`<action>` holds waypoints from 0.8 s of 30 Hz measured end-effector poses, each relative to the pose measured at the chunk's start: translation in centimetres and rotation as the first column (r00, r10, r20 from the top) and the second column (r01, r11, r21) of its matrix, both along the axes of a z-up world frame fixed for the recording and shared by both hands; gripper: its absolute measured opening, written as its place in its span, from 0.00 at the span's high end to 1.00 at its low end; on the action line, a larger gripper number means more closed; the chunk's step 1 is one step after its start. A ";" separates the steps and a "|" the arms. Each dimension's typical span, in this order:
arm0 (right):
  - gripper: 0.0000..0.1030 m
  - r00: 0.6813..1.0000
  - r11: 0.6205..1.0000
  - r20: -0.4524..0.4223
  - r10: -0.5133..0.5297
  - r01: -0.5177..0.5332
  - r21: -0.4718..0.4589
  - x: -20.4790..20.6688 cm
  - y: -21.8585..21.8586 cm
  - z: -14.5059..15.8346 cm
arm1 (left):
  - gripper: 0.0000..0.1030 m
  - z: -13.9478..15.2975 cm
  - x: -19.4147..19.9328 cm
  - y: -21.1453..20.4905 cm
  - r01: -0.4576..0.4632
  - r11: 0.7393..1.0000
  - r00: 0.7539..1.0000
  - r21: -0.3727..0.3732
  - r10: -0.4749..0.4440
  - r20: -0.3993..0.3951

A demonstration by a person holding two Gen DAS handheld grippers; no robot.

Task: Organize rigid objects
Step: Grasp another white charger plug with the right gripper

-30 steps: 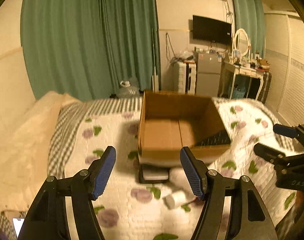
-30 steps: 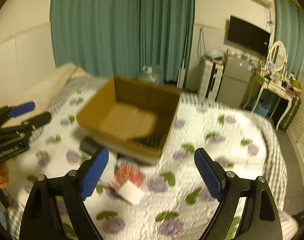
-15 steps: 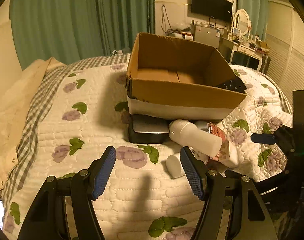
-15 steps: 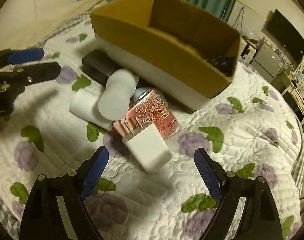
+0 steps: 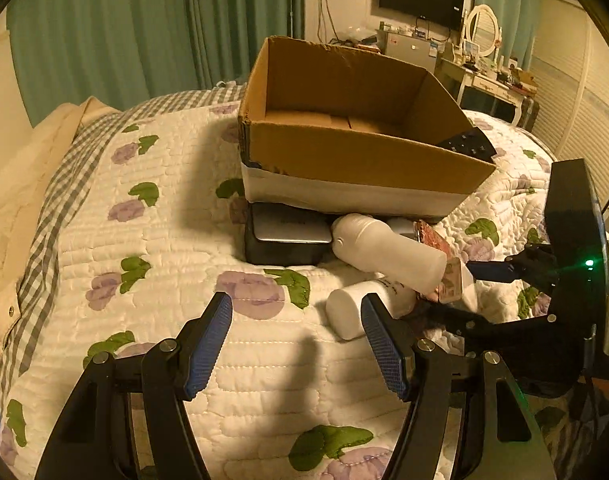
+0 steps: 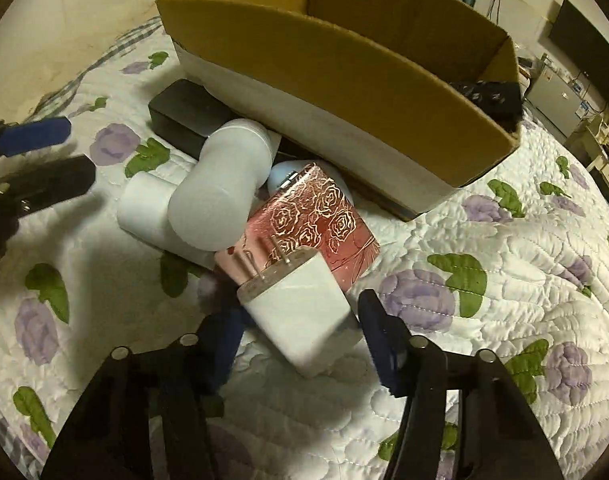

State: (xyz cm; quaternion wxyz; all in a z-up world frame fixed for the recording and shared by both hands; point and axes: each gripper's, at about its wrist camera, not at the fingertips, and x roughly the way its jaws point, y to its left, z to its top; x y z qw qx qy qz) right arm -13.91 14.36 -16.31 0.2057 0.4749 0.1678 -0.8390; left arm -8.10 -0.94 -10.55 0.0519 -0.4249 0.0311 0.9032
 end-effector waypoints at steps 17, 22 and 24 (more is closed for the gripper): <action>0.60 0.976 0.969 -0.086 -0.198 0.182 -0.170 -1.2 4.7 6.0 | 0.32 0.8 -4.6 6.2 -0.053 0.998 0.998 0.026 0.052 0.037; 0.60 0.977 0.968 -0.082 -0.198 0.182 -0.170 -1.7 4.5 5.6 | 0.34 -1.4 -6.5 6.8 -0.087 0.996 0.992 0.014 0.085 0.096; 0.60 0.977 0.969 -0.082 -0.196 0.180 -0.171 -1.8 4.4 5.6 | 0.35 -2.2 -6.9 6.6 -0.093 0.995 0.988 0.029 0.089 0.123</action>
